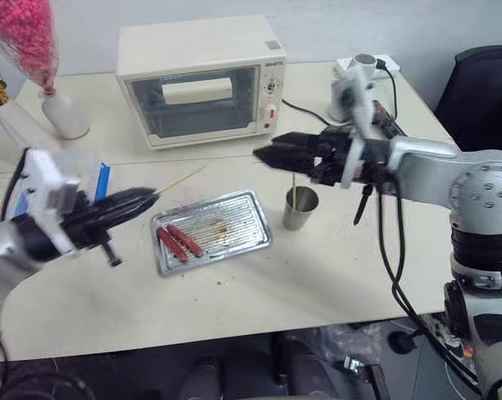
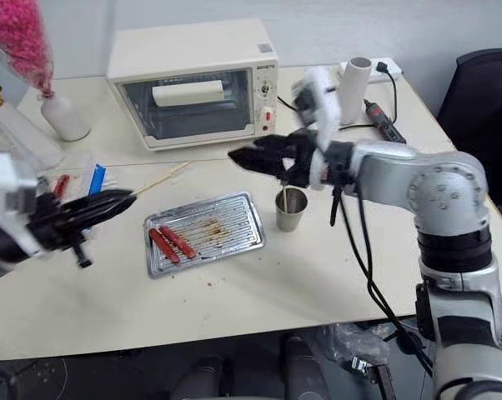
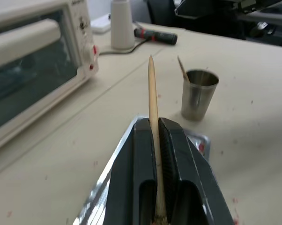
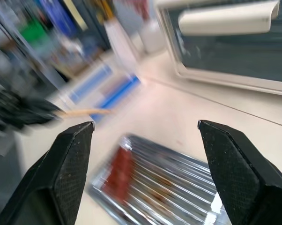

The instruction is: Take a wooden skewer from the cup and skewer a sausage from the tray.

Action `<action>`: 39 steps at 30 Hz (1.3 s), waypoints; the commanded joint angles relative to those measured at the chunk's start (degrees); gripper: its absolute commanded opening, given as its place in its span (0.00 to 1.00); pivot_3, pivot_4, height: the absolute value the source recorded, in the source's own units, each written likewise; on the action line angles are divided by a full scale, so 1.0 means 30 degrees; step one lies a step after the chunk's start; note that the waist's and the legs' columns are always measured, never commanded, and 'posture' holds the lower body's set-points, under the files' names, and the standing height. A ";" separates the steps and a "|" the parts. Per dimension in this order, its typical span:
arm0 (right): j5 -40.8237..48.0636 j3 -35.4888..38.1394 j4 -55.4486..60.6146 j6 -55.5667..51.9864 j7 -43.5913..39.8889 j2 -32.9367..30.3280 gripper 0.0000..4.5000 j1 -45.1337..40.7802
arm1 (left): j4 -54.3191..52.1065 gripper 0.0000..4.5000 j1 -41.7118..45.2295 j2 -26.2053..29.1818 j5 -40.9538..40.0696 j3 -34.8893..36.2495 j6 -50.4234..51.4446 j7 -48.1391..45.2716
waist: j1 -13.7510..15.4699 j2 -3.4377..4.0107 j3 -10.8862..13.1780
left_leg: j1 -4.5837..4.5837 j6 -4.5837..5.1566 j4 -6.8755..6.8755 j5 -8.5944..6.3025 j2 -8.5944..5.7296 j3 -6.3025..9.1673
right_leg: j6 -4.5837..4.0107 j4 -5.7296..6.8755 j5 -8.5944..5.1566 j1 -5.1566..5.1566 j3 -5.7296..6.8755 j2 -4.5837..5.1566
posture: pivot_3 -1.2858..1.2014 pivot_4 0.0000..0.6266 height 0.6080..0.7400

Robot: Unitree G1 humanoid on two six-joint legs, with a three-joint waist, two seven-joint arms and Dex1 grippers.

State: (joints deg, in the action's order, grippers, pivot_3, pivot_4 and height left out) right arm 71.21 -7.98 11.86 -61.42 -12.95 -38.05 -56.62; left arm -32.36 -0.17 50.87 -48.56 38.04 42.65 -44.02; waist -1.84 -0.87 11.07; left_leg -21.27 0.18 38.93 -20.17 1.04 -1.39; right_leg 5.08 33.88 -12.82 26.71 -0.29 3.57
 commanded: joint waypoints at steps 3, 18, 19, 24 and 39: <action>-0.5047 -0.2861 0.1340 0.1060 -0.2682 0.1222 0.82 -0.0978 | -0.0851 0.00 -0.3535 0.0645 -0.0495 0.4881 0.0632 -0.1842 | 0.0089 -0.0002 -0.0001 | -0.0004 -0.0016 0.0002 -0.0009 -0.0007 0.0007 | -0.0023 -0.0047 -0.0013 0.0003 0.0010 0.0018 | 0.52 0.24 1.00; -1.2966 -0.7317 -0.3368 0.3415 -0.4617 0.8472 0.82 0.0206 | -0.1564 0.00 -0.7234 -0.0596 -0.0393 0.8834 0.0161 -0.1966 | -0.0058 -0.0013 -0.0008 | 0.0018 -0.0043 0.0011 -0.0012 -0.0059 0.0035 | -0.0065 0.0001 -0.0035 -0.0003 0.0060 0.0197 | 0.52 0.24 1.00; -1.3502 -0.7437 -0.4219 0.3771 -0.4660 0.9126 0.82 0.0105 | -0.1600 0.00 -0.7170 -0.0587 -0.0423 0.8745 0.0133 -0.1854 | -0.0100 -0.0013 -0.0009 | 0.0020 -0.0049 0.0011 -0.0009 -0.0060 0.0036 | -0.0066 0.0013 -0.0035 -0.0002 0.0063 0.0196 | 0.52 0.24 1.00; -1.6095 -0.8219 -0.6559 0.5427 -0.5369 1.0842 0.82 0.0220 | -0.1505 0.00 -0.6954 -0.0443 -0.0434 0.8467 -0.0057 -0.1614 | -0.0452 -0.0013 -0.0009 | 0.0021 -0.0065 0.0008 0.0001 -0.0059 0.0053 | -0.0070 0.0048 -0.0036 -0.0001 0.0082 0.0196 | 0.52 0.24 1.00; -2.0417 -0.9064 -0.7939 0.7801 -0.7464 1.1734 0.82 0.1393 | -0.1048 0.00 -0.5894 0.0155 -0.0394 0.7774 -0.0231 -0.1276 | -0.0534 -0.0011 -0.0008 | 0.0021 -0.0090 0.0004 -0.0012 -0.0067 0.0059 | -0.0087 0.0119 -0.0045 -0.0001 0.0394 0.0269 | 0.52 0.24 1.00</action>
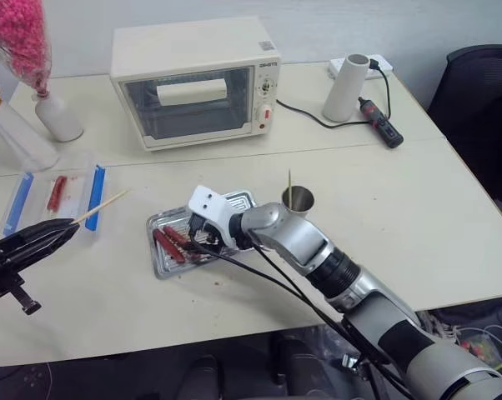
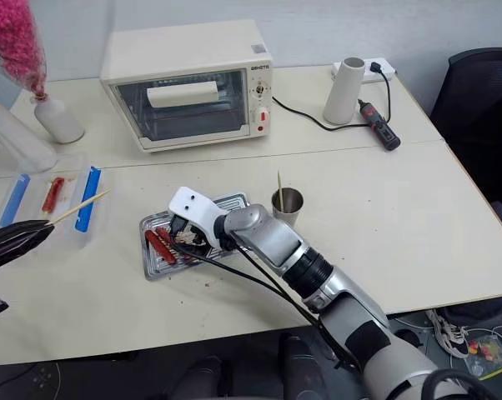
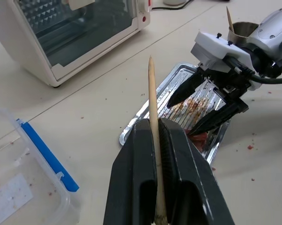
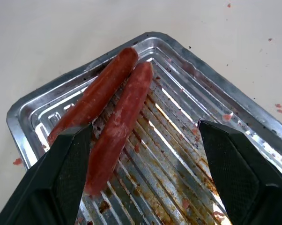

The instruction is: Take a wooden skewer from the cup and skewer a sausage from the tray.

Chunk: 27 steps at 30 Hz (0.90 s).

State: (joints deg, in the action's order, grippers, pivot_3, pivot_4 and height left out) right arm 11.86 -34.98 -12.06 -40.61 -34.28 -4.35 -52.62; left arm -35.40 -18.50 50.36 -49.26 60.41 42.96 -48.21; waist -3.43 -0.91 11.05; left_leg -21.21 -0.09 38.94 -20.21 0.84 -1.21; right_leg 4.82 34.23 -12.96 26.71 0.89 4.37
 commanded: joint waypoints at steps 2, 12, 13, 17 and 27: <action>-0.1109 -0.0048 -0.0390 0.1241 -0.0457 0.0690 0.82 0.0143 | 0.0021 0.00 0.0383 0.0418 -0.0153 0.0247 -0.0345 0.0148 | 0.0009 0.0000 0.0000 | 0.0002 -0.0004 0.0001 0.0002 0.0000 0.0002 | -0.0004 0.0007 -0.0002 0.0000 0.0004 0.0000 | 0.52 0.24 1.00; -0.2609 0.0420 -0.2692 0.3134 -0.0700 0.1865 0.62 -0.0213 | 0.0256 0.00 0.0936 0.0548 0.0079 -0.0125 -0.0404 0.0232 | -0.0002 0.0000 0.0000 | 0.0006 -0.0030 0.0003 0.0015 -0.0006 0.0015 | -0.0011 0.0032 -0.0006 0.0000 0.0033 0.0006 | 0.52 0.24 1.00; -0.2725 0.0507 -0.3008 0.3344 -0.0702 0.2008 0.55 -0.0282 | 0.0262 0.00 0.0989 0.0561 0.0090 -0.0169 -0.0413 0.0257 | -0.0001 0.0000 0.0000 | 0.0007 -0.0034 0.0003 0.0017 -0.0006 0.0017 | -0.0011 0.0034 -0.0006 0.0000 0.0034 0.0006 | 0.52 0.24 1.00; -0.2978 0.0973 -0.3782 0.3631 -0.0936 0.2491 0.25 -0.0358 | 0.0316 0.00 0.1106 0.0598 0.0159 -0.0230 -0.0455 0.0268 | 0.0008 0.0000 0.0000 | 0.0009 -0.0045 0.0004 0.0023 -0.0006 0.0028 | -0.0014 0.0052 -0.0008 -0.0001 0.0040 0.0008 | 0.52 0.24 1.00; -0.3263 0.1459 -0.3478 0.3282 -0.1509 0.2866 0.18 -0.0105 | 0.0449 0.00 0.1146 0.0629 0.0253 -0.0331 -0.0708 0.0248 | -0.0002 0.0001 0.0001 | 0.0007 -0.0053 0.0003 0.0026 -0.0005 0.0053 | -0.0032 0.0066 -0.0019 -0.0001 0.0041 0.0010 | 0.52 0.24 1.00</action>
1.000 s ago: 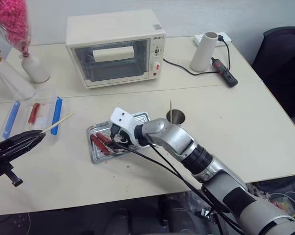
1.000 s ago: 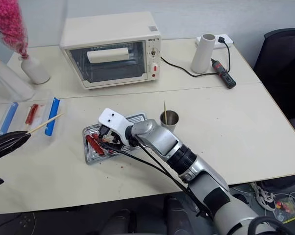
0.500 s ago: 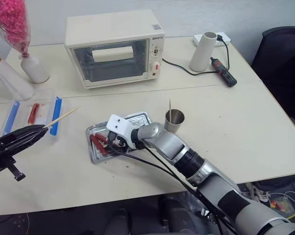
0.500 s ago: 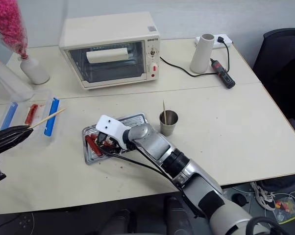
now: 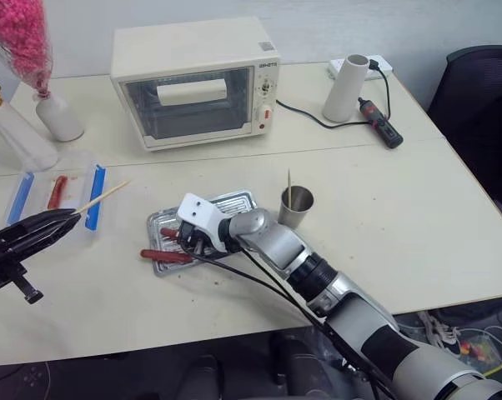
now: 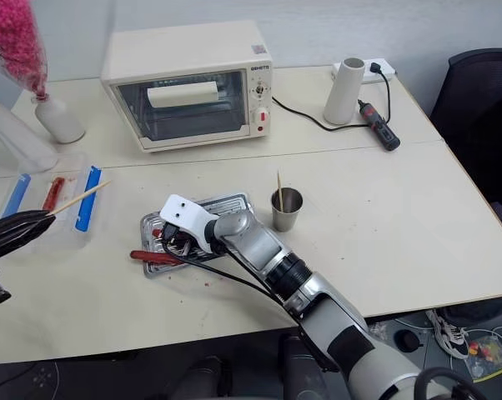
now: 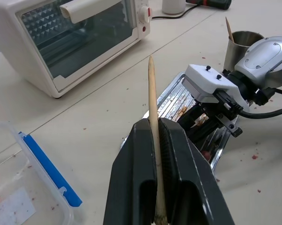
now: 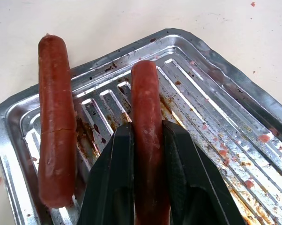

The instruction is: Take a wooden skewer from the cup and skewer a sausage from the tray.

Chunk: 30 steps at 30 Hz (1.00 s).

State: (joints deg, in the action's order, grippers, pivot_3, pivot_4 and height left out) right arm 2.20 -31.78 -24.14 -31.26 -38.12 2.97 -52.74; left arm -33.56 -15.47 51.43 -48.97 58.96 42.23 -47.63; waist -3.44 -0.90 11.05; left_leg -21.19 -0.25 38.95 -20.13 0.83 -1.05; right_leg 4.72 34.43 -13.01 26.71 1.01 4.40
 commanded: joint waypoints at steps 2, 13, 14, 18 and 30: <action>-0.0023 0.0561 0.0885 0.0022 -0.0350 0.0372 0.18 -0.0040 | -0.0112 0.00 0.0212 0.0317 0.0150 0.0020 -0.0522 0.0045 | 0.0010 0.0000 0.0000 | 0.0000 -0.0009 0.0000 0.0005 0.0000 0.0003 | -0.0001 0.0000 0.0000 0.0000 0.0002 0.0002 | 0.52 0.24 1.00; 0.3229 0.3220 0.7435 -0.2790 -0.6240 -0.4478 0.18 -0.0876 | 0.0021 0.00 0.1994 0.1332 -0.0270 -0.2907 -0.0930 -0.0699 | 0.0206 0.0000 0.0002 | -0.0012 -0.0018 0.0005 0.0010 -0.0016 0.0045 | -0.0003 0.0007 -0.0002 -0.0017 0.0050 0.0002 | 0.52 0.24 1.00; 0.3668 0.3444 0.8020 -0.2993 -0.7065 -0.5353 0.18 -0.1014 | 0.0040 0.00 0.2167 0.1472 -0.0409 -0.3108 -0.0869 -0.0826 | 0.0212 -0.0002 0.0000 | -0.0026 -0.0011 0.0014 0.0011 -0.0030 0.0061 | -0.0002 0.0001 -0.0001 -0.0020 0.0077 0.0006 | 0.52 0.24 1.00; 0.5174 0.4357 0.9534 -0.2513 -1.1317 -0.9769 0.18 -0.1132 | 0.0225 0.00 0.2998 0.2477 -0.1168 -0.4068 -0.0462 -0.1923 | 0.0299 -0.0001 0.0002 | 0.0000 0.0011 0.0018 -0.0001 -0.0036 0.0047 | 0.0001 -0.0004 0.0000 -0.0047 0.0088 -0.0006 | 0.52 0.24 1.00; 0.9004 0.7046 1.1423 -0.4213 -1.4986 -1.4913 0.18 -0.1023 | 0.0551 0.00 0.6990 0.4501 -0.3736 -0.7682 0.0580 -0.3399 | 0.0498 0.0029 0.0027 | 0.0083 0.0006 0.0028 -0.0002 -0.0010 -0.0081 | -0.0020 0.0059 -0.0011 -0.0033 -0.0037 -0.0293 | 0.52 0.24 1.00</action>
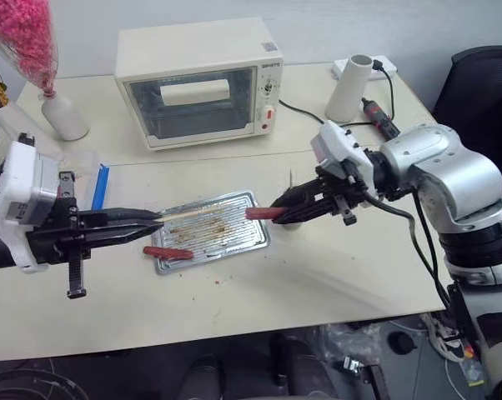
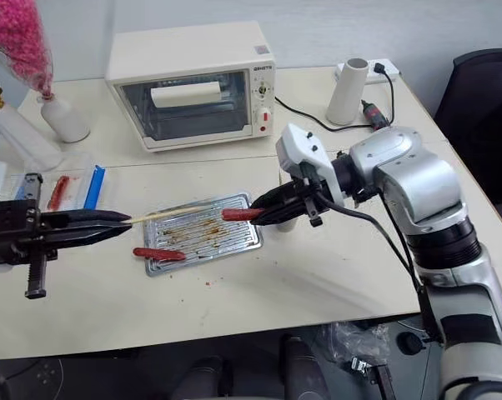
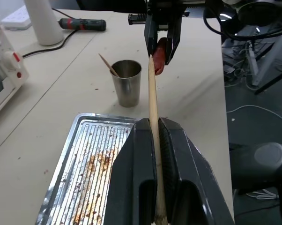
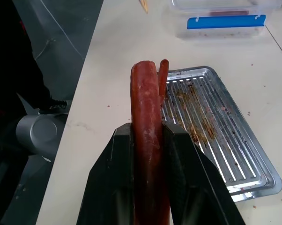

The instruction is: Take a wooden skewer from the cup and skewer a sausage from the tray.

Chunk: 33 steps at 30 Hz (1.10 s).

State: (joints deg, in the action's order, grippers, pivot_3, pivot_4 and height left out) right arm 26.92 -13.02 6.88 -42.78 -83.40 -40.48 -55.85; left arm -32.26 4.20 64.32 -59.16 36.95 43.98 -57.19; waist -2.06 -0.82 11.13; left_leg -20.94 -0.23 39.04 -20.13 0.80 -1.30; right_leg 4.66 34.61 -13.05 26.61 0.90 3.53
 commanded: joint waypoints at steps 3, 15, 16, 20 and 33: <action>0.1104 0.1007 0.1585 -0.0669 0.0424 -0.0712 0.18 0.0364 | 0.0098 0.00 0.0849 0.0067 -0.0177 -0.1209 -0.0162 -0.0264 | 0.0152 0.0000 0.0000 | 0.0004 -0.0019 0.0008 0.0011 -0.0006 0.0002 | -0.0007 -0.0012 -0.0004 0.0000 -0.0004 0.0012 | 0.52 0.24 1.00; 0.1883 0.1289 0.2410 -0.1139 0.1340 -0.0981 0.18 0.0773 | 0.0778 0.00 0.3026 -0.0051 0.0386 -0.3585 -0.0531 -0.0483 | 0.0161 0.0000 0.0000 | -0.0014 -0.0019 0.0018 0.0012 -0.0027 -0.0006 | 0.0012 0.0001 0.0007 -0.0002 -0.0017 0.0016 | 0.52 0.24 1.00; 0.1946 0.1315 0.2437 -0.1162 0.1369 -0.0971 0.18 0.0802 | 0.0818 0.00 0.3142 -0.0061 0.0433 -0.3680 -0.0521 -0.0498 | 0.0167 0.0000 0.0000 | -0.0013 -0.0019 0.0019 0.0012 -0.0025 -0.0007 | 0.0012 0.0003 0.0007 -0.0001 -0.0016 0.0012 | 0.52 0.24 1.00; 0.2121 0.1341 0.2535 -0.1107 0.1424 -0.1120 0.18 0.0967 | 0.0971 0.00 0.3160 0.0008 0.0659 -0.3614 -0.0559 -0.0744 | 0.0178 0.0000 0.0000 | -0.0009 -0.0020 0.0019 0.0013 -0.0026 -0.0006 | 0.0011 0.0010 0.0007 -0.0002 -0.0015 0.0009 | 0.52 0.24 1.00; 0.2383 0.1515 0.2572 -0.0733 0.1323 -0.1675 0.18 0.1467 | 0.1574 0.00 0.3055 0.0455 0.1448 -0.2836 -0.0512 -0.1658 | 0.0184 -0.0001 0.0000 | -0.0007 -0.0018 0.0022 0.0013 -0.0030 -0.0015 | 0.0012 0.0017 0.0007 -0.0001 -0.0018 0.0006 | 0.52 0.24 1.00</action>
State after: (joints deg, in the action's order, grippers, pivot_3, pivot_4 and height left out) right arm 32.90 -10.84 13.13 -46.00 -79.31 -44.61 -50.92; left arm -26.84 12.81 64.90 -54.82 26.66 43.05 -61.84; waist -1.51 -0.82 11.13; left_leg -20.96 -0.28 39.10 -20.09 0.70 -1.34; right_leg 4.70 34.67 -13.03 26.60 0.84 3.55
